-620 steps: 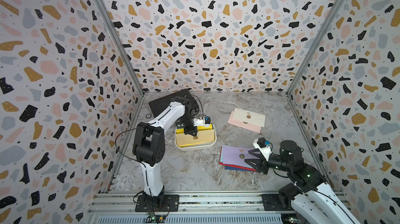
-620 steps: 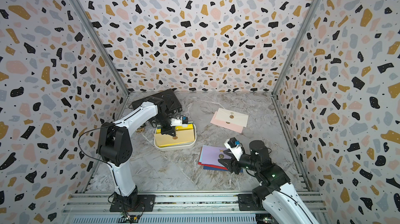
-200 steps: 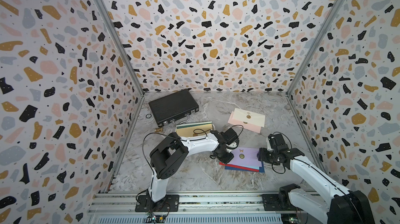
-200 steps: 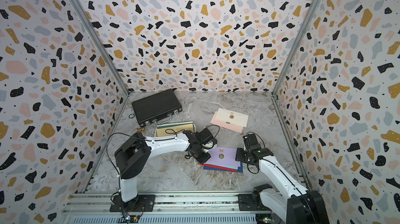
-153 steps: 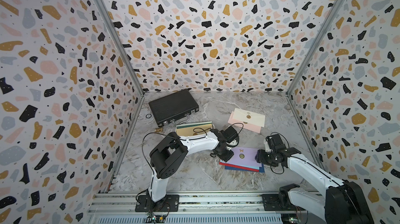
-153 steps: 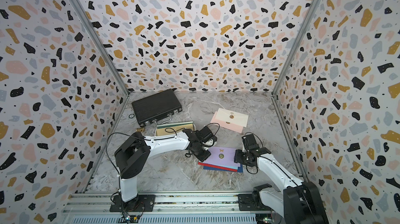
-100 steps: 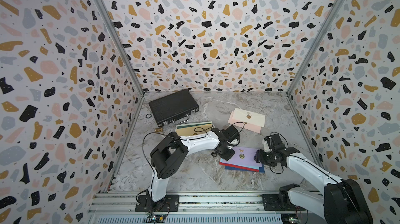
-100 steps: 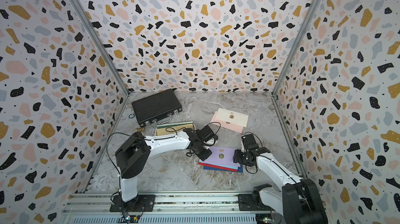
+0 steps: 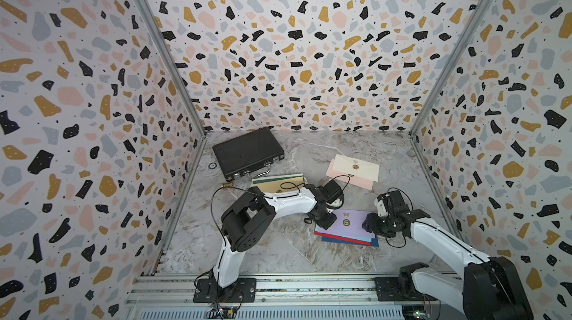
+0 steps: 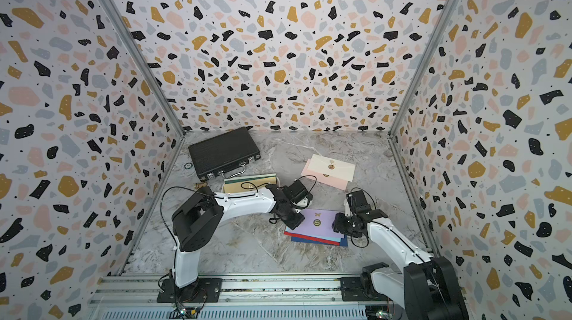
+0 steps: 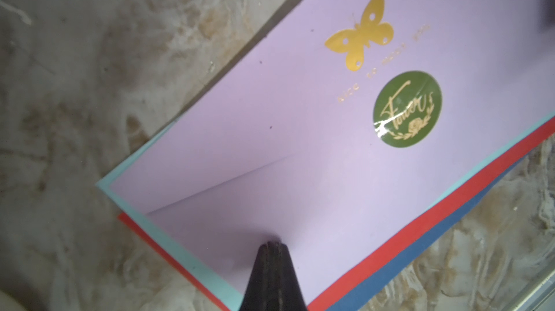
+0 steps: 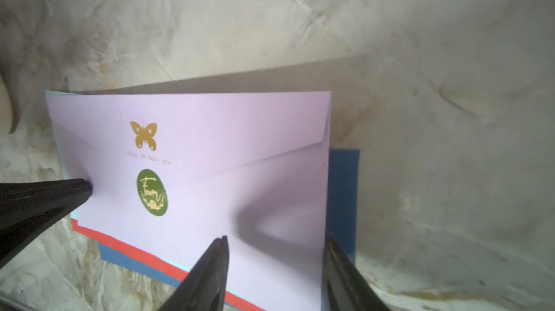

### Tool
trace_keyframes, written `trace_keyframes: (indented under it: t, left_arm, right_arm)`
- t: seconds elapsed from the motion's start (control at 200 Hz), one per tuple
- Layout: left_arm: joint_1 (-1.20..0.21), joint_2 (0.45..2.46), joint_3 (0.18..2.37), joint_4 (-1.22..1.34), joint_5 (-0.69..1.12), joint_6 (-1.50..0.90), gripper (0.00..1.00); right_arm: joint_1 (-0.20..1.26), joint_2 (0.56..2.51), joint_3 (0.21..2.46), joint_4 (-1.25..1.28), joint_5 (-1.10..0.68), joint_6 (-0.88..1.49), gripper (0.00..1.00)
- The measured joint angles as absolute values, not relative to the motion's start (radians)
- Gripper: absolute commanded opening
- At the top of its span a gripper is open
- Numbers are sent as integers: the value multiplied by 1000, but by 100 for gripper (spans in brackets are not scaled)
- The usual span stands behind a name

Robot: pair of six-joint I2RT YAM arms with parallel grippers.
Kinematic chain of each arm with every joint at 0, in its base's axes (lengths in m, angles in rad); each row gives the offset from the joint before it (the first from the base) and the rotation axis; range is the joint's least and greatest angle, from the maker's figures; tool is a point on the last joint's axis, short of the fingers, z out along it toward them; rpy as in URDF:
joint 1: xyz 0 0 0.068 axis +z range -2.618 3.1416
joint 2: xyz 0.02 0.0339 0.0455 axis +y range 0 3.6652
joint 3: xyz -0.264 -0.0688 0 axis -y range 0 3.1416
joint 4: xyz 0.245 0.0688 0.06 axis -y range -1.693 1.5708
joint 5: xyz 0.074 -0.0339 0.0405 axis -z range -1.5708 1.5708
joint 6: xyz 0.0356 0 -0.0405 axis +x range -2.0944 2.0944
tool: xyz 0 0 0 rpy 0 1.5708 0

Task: Put the sealed envelopes into the storage box
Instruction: Pick up the envelope from the center of the board.

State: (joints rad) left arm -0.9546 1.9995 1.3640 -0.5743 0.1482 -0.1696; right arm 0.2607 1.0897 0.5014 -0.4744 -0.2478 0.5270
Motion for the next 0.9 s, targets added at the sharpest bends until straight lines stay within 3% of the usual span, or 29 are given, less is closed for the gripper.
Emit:
trace_keyframes:
  t: [0.235, 0.481, 0.621, 0.711, 0.901]
  left_arm:
    - [-954, 2000, 1364, -574, 147, -171, 0]
    - [-954, 1992, 1354, -564, 147, -173, 4]
    - [-954, 1962, 1326, -545, 131, -177, 16]
    - [-954, 1903, 1314, -560, 97, -178, 24]
    - [-952, 1623, 1325, -581, 7, -136, 64]
  right_arm:
    - [260, 1026, 561, -532, -279, 539, 45]
    - [260, 995, 565, -530, -340, 558, 18]
    - [260, 994, 565, -522, -377, 553, 1]
    - [260, 982, 569, -525, -401, 546, 0]
    - [260, 866, 620, -535, -437, 514, 0]
